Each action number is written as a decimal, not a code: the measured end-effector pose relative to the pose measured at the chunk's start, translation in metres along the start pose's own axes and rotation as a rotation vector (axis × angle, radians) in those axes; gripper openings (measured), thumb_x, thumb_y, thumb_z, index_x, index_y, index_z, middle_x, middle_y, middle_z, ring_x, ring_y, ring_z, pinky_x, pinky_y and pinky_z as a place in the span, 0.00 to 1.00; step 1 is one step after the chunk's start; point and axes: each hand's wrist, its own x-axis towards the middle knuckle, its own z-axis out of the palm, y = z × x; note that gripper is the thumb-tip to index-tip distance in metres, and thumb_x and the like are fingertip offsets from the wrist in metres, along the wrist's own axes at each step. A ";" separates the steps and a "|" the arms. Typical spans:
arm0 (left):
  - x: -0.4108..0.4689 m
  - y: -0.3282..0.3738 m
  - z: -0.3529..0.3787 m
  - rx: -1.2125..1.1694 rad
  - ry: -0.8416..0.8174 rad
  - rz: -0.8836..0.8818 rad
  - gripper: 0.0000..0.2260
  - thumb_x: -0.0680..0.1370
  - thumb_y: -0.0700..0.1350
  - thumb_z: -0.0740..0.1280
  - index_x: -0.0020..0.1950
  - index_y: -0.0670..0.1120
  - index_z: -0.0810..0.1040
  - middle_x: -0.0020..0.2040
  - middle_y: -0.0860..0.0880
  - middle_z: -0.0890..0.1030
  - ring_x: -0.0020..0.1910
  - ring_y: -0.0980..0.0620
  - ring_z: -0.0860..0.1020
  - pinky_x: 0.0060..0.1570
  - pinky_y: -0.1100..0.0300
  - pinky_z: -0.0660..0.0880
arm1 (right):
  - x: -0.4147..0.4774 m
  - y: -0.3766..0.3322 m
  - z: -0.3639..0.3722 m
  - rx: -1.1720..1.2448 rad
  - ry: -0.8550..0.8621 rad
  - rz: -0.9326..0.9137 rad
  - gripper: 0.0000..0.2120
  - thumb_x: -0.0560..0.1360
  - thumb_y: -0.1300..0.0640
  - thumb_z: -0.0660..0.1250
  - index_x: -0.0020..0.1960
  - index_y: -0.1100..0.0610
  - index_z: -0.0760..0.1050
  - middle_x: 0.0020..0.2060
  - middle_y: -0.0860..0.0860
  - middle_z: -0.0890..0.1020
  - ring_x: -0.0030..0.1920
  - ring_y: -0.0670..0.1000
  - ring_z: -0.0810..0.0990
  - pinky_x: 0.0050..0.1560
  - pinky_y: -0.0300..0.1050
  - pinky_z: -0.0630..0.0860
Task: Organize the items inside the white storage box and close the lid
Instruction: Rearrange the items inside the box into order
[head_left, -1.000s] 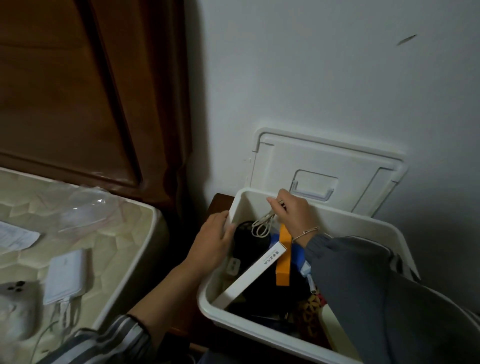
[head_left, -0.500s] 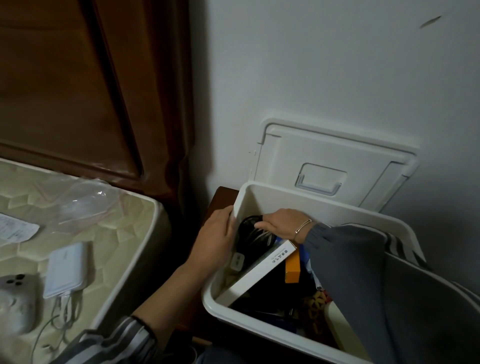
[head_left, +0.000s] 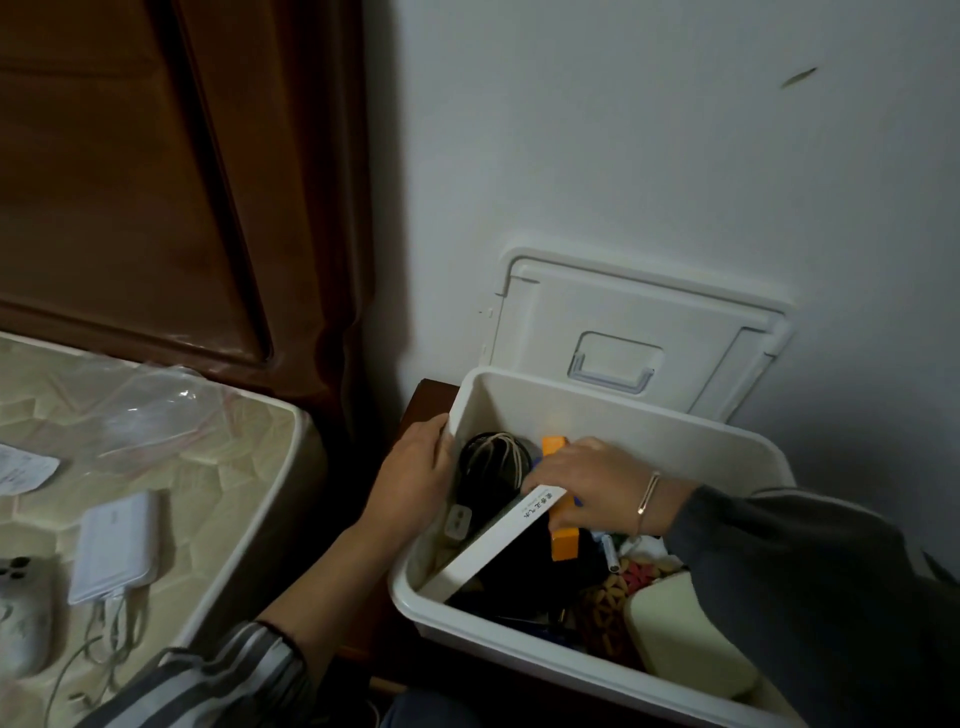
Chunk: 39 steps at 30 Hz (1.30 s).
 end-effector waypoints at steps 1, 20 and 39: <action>0.000 0.002 -0.002 0.031 -0.008 -0.007 0.14 0.83 0.51 0.54 0.66 0.52 0.73 0.56 0.54 0.75 0.54 0.57 0.74 0.51 0.62 0.69 | -0.002 -0.005 0.001 -0.103 0.052 -0.004 0.16 0.75 0.44 0.64 0.61 0.46 0.74 0.56 0.42 0.78 0.59 0.47 0.73 0.64 0.44 0.59; 0.011 0.035 -0.031 -0.755 -0.214 -0.341 0.12 0.75 0.43 0.71 0.57 0.51 0.79 0.52 0.47 0.84 0.49 0.46 0.84 0.48 0.47 0.80 | -0.012 0.007 0.045 0.776 0.425 0.693 0.26 0.70 0.41 0.70 0.58 0.56 0.68 0.52 0.53 0.76 0.52 0.54 0.77 0.53 0.51 0.75; -0.012 0.055 -0.015 -0.842 -0.116 -0.414 0.17 0.77 0.40 0.67 0.66 0.47 0.74 0.57 0.47 0.81 0.53 0.48 0.81 0.44 0.55 0.80 | -0.073 0.008 -0.036 1.387 0.338 0.673 0.09 0.76 0.52 0.66 0.52 0.56 0.76 0.38 0.53 0.82 0.36 0.49 0.78 0.33 0.37 0.71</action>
